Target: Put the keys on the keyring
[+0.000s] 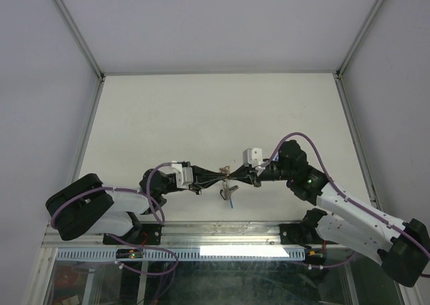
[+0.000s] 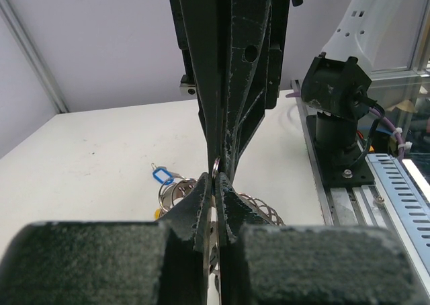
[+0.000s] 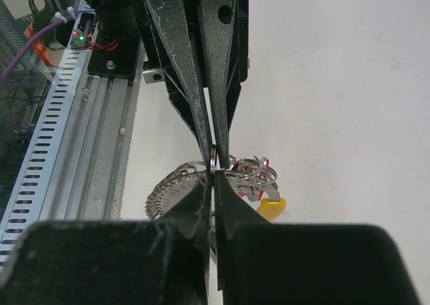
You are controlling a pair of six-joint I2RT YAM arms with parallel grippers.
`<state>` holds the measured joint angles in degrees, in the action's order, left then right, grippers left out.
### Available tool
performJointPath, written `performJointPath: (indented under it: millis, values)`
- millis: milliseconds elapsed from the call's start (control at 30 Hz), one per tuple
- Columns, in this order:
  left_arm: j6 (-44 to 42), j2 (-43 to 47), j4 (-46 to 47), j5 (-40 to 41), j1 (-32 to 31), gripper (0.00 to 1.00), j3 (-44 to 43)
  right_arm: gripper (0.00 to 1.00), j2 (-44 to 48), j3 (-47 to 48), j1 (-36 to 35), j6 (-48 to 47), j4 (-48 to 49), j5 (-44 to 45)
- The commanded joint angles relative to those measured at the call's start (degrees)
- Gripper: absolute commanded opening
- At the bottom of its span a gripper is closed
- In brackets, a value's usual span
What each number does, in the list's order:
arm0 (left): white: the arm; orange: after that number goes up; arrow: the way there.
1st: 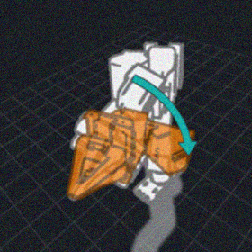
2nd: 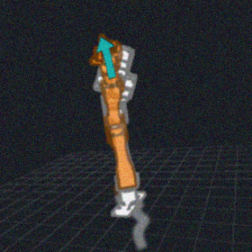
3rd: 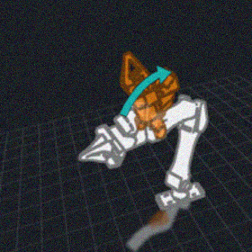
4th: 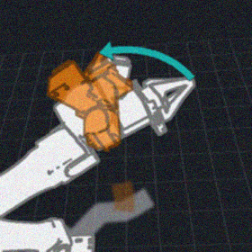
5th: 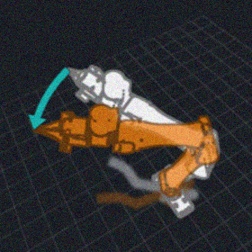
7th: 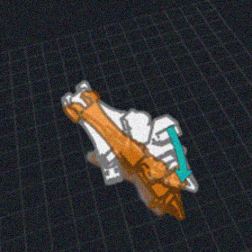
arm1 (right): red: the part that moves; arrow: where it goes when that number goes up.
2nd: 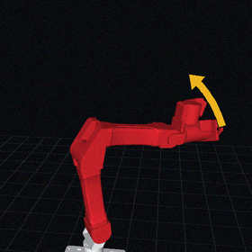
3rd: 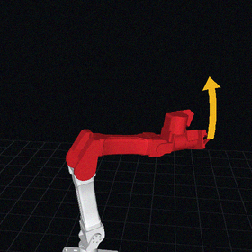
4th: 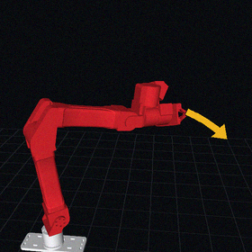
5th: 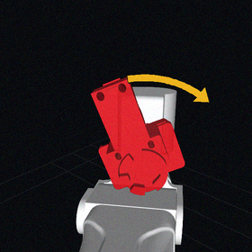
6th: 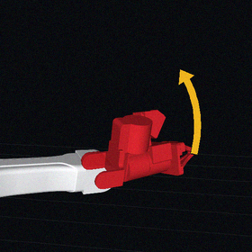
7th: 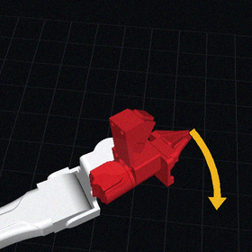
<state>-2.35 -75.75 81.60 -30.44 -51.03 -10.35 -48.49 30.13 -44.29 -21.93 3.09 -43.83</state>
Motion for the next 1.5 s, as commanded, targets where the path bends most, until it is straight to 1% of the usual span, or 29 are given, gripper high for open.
performJointPath:
  millis: [0,33,100,200,300,400,533,600,733,833,933,1000,1100,1233,1467]
  values:
    - [1.41,0.92,5.03,0.97,-0.42,0.0,-0.49,0.0,0.43,3.71,-0.53,-2.16,-3.98,1.71]
    - [1.38,1.34,4.6,1.67,-0.42,0.03,-0.34,0.0,0.7,4.64,-0.59,-3.5,-6.47,2.79]
    - [1.32,2.49,3.54,2.93,-0.44,0.16,0.01,0.0,1.37,6.92,-0.6,-6.24,-11.51,5.06]
    - [0.38,5.09,0.05,3.99,-0.43,0.24,0.24,0.0,1.43,11.4,-0.69,-10.99,-20.97,8.85]
    - [-1.33,7.96,-4.62,4.93,-0.39,0.26,0.2,0.0,-0.43,17.06,-0.73,-15.38,-31.44,12.2]
    - [-3.46,10.13,-10.47,5.95,-0.41,0.27,-1.08,0.0,-2.64,21.62,-1.31,-17.61,-38.92,15.78]
    - [-7.72,10.96,-23.96,5.57,-0.46,0.28,-5.94,0.0,-6.3,26.44,-4.2,-19.14,-46.88,23.31]
    - [-8.26,10.29,-26.23,5.24,-0.44,0.3,-7.45,0.0,-9.07,29.15,-6.29,-19.36,-50.53,28.78]
    - [-7.83,9.7,-25.6,4.66,-0.44,0.34,-7.85,0.0,-14.47,33.57,-10.08,-18.68,-56.03,37.94]
    - [-8.38,10.02,-26.47,5.16,-0.4,0.35,-7.71,0.0,-16.93,35.72,-11.51,-17.38,-58.72,44.2]
    - [-8.5,10.5,-26.66,4.98,-0.47,0.36,-7.42,0.0,-18.34,37.79,-12.06,-16.48,-60.37,47.22]
    - [-8.15,10.3,-26.25,4.29,-0.54,0.36,-7.72,0.0,-18.65,38.52,-12.29,-16.15,-59.84,46.69]
    - [-7.76,8.01,-25.98,2.49,-1.05,0.36,-9.6,0.0,-18.38,37.96,-13.19,-15.77,-56.6,44.5]
    - [-7.81,5.9,-25.62,1.58,-1.74,0.35,-11.11,0.0,-18.57,37.68,-14.18,-15.75,-54.65,44.01]
    - [-8.52,2.68,-25.04,1.78,-2.4,0.33,-12.94,0.0,-18.53,37.22,-15.01,-15.6,-52.44,43.02]
